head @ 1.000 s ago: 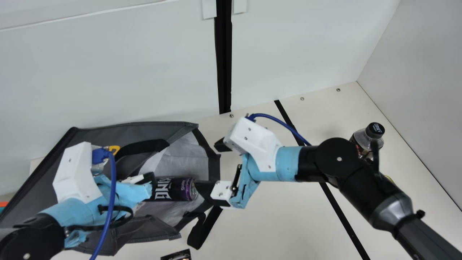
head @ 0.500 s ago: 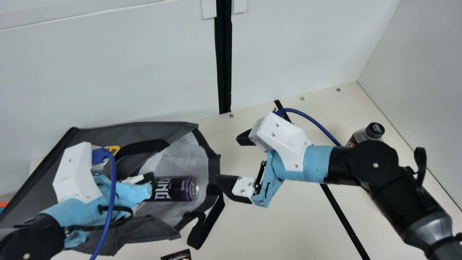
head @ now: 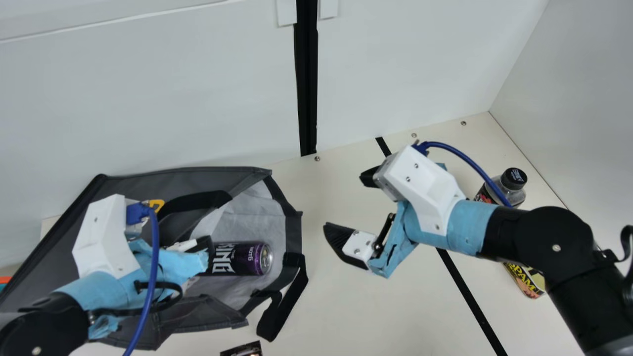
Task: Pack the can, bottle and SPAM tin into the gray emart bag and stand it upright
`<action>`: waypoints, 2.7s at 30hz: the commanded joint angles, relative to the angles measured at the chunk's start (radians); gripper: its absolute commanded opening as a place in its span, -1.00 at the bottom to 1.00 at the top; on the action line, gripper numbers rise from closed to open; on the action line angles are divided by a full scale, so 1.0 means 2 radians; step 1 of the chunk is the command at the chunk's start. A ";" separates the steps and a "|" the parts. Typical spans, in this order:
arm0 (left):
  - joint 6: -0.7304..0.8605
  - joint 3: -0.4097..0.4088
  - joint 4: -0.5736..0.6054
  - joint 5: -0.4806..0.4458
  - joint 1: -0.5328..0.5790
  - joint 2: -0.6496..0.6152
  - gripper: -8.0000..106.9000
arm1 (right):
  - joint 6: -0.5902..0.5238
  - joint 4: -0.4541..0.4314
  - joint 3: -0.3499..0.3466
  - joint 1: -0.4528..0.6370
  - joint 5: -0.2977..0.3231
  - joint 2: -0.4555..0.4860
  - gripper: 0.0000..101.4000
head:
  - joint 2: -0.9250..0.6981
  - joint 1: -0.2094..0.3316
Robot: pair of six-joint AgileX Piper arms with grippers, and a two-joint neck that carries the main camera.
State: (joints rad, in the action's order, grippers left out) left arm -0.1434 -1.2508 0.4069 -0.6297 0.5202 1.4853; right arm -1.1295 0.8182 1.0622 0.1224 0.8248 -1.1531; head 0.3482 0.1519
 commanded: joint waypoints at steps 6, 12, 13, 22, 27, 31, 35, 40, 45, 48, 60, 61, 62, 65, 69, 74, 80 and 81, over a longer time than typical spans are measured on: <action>0.000 0.000 0.000 0.000 0.000 0.000 -1.00 | 0.041 -0.049 0.002 0.024 -0.018 0.017 0.87 | 0.000 0.011; 0.000 0.000 0.000 0.000 0.000 0.000 -1.00 | 0.080 -0.095 0.009 0.047 -0.031 0.027 0.87 | 0.000 0.011; 0.000 0.000 0.000 0.000 0.000 0.000 -1.00 | 0.088 -0.103 0.011 0.050 -0.033 0.028 0.87 | 0.000 0.011; 0.000 0.000 0.000 0.000 0.000 0.000 -1.00 | 0.175 -0.195 0.033 0.077 -0.038 0.035 0.87 | 0.000 0.011; 0.000 0.000 0.000 0.000 0.000 0.000 -1.00 | 0.227 -0.248 0.048 0.086 -0.030 0.040 0.87 | 0.000 0.011; 0.000 0.000 0.000 0.000 0.000 0.000 -1.00 | 0.269 -0.291 0.062 0.088 -0.017 0.044 0.87 | 0.000 0.011; 0.000 0.000 0.000 0.000 0.000 0.000 -1.00 | 0.307 -0.331 0.076 0.088 0.000 0.046 0.87 | 0.000 0.011; 0.000 0.000 0.000 0.000 0.000 0.000 -1.00 | 0.347 -0.370 0.097 0.088 0.028 0.045 0.87 | 0.000 0.011; 0.000 0.000 0.000 0.000 0.000 0.000 -1.00 | 0.373 -0.394 0.121 0.094 0.057 0.041 0.87 | 0.000 0.011; 0.000 0.000 0.000 0.000 0.000 0.000 -1.00 | 0.384 -0.406 0.135 0.099 0.076 0.039 0.87 | 0.000 0.011; 0.000 0.000 0.000 0.000 0.000 0.000 -1.00 | 0.449 -0.458 0.180 0.108 0.152 0.048 0.87 | 0.000 0.011; 0.000 0.000 0.000 0.000 0.000 0.000 -1.00 | 0.456 -0.464 0.182 0.106 0.158 0.050 0.87 | 0.000 0.011; 0.000 0.000 0.000 0.000 0.000 0.000 -1.00 | 0.464 -0.470 0.184 0.103 0.165 0.052 0.87 | 0.000 0.011; 0.000 0.000 0.000 0.000 0.000 0.000 -1.00 | 0.489 -0.487 0.191 0.092 0.187 0.057 0.87 | 0.000 0.011; 0.000 0.000 0.000 0.000 0.000 0.000 -1.00 | 0.517 -0.504 0.183 0.082 0.198 0.065 0.87 | 0.000 0.011; 0.000 0.000 0.000 0.000 0.000 0.000 -1.00 | 0.537 -0.516 0.162 0.082 0.198 0.077 0.87 | 0.000 0.011; 0.000 0.000 0.000 0.000 0.000 0.000 -1.00 | 0.541 -0.515 0.146 0.095 0.198 0.087 0.87 | 0.000 0.011; 0.000 0.000 0.000 0.000 0.000 0.000 -1.00 | 0.541 -0.514 0.144 0.098 0.198 0.089 0.87 | 0.000 0.011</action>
State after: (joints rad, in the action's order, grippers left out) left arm -0.1434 -1.2508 0.4069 -0.6297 0.5202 1.4853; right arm -0.0460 -0.2134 1.3526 0.3147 1.2212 -0.9759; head 0.3467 0.1519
